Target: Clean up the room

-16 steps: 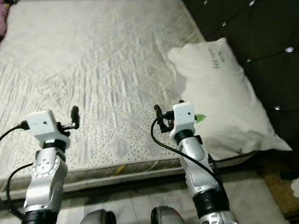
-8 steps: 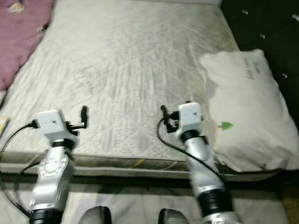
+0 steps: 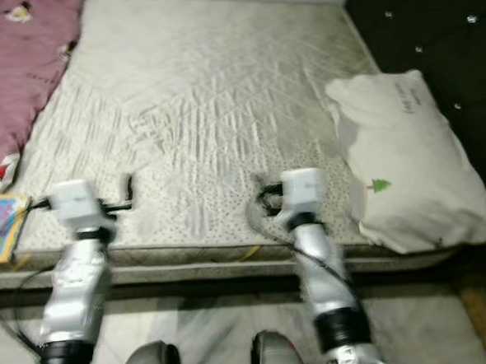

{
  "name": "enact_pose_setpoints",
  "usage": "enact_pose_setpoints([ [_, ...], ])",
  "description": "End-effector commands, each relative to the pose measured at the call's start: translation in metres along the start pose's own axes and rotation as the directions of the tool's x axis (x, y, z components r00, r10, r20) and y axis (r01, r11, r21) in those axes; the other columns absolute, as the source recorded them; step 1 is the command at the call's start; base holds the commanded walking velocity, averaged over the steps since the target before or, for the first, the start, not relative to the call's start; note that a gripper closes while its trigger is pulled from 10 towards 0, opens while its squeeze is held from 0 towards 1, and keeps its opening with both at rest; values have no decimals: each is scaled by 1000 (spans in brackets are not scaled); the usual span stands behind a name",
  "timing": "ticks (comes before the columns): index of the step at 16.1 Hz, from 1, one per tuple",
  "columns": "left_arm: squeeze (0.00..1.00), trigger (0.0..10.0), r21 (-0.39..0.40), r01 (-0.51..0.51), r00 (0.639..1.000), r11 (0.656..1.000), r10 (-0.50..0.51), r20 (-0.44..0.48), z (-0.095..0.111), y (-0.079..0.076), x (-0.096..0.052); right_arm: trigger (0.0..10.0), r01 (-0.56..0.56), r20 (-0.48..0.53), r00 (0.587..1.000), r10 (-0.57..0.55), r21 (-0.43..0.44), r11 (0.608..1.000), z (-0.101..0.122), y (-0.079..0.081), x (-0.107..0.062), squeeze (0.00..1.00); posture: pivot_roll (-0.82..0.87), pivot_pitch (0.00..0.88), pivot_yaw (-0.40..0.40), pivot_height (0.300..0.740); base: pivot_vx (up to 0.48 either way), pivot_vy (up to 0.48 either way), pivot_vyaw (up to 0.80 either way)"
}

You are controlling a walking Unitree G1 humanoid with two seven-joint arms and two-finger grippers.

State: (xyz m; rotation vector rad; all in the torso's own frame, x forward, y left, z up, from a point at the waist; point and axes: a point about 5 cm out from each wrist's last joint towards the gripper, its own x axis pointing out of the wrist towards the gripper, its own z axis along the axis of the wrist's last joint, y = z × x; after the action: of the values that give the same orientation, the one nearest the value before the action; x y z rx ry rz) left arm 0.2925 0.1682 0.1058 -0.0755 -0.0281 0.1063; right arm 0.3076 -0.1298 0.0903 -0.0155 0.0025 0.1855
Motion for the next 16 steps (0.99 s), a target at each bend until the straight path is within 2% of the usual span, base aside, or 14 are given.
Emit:
enact_pose_setpoints([
  [1, 0, 10000, -12, 27, 1000, 1000, -27, -9, -3, -9, -2, 10000, 29, -12, 1000, -29, -13, 1000, -1, -12, -2, 0, -4, 148, -69, 740, 0, 446, 0],
  [5, 0, 10000, -16, 23, 1000, 1000, -23, -6, -2, -9, -2, 10000, 29, -20, 999, -29, -8, 1000, -2, -12, -1, 0, -7, 153, -70, 740, 0, 446, 0],
  [10, 0, 10000, -28, 38, 999, 999, -38, 18, 1, -10, -3, 10000, 27, -25, 999, -27, -6, 1000, -2, -12, 0, 0, -10, 156, -69, 740, 0, 0, 0],
  [16, 0, 10000, -40, 52, 998, 998, -51, 25, 2, -11, -2, 10000, 29, -25, 999, -29, -5, 1000, -2, -12, 0, 0, -10, 158, -69, 740, 323, 0, 0],
])
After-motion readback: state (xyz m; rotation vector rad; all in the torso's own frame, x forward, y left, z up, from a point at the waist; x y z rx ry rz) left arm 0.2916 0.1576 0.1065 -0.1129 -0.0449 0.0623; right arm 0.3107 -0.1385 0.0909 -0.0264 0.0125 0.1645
